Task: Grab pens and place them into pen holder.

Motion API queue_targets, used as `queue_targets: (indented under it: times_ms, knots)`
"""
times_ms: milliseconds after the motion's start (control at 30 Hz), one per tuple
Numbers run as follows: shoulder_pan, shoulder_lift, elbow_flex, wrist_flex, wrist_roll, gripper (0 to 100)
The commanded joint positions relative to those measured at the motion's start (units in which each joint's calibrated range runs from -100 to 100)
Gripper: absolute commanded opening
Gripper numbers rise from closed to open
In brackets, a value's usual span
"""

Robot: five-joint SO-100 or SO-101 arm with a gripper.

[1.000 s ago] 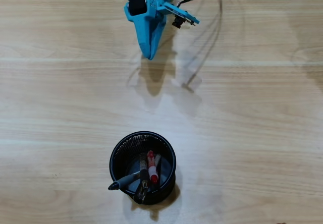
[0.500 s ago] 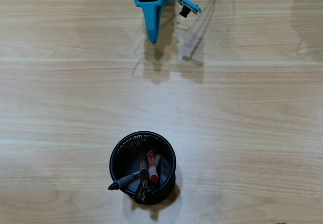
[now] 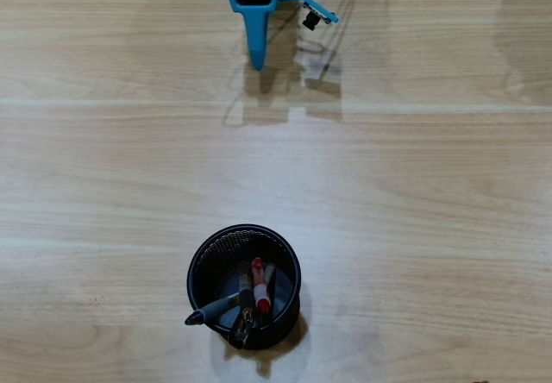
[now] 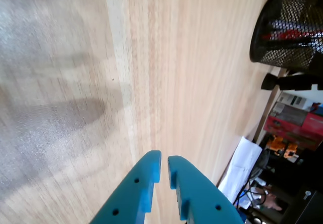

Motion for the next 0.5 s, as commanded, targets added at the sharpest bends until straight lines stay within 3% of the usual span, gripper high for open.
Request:
queue_targets:
  times_ms: [0,467]
  knots:
    - [-0.19,-0.78,-0.46,0.15,0.15,2]
    - [-0.10,-0.69,-0.64,0.15,0.15,2]
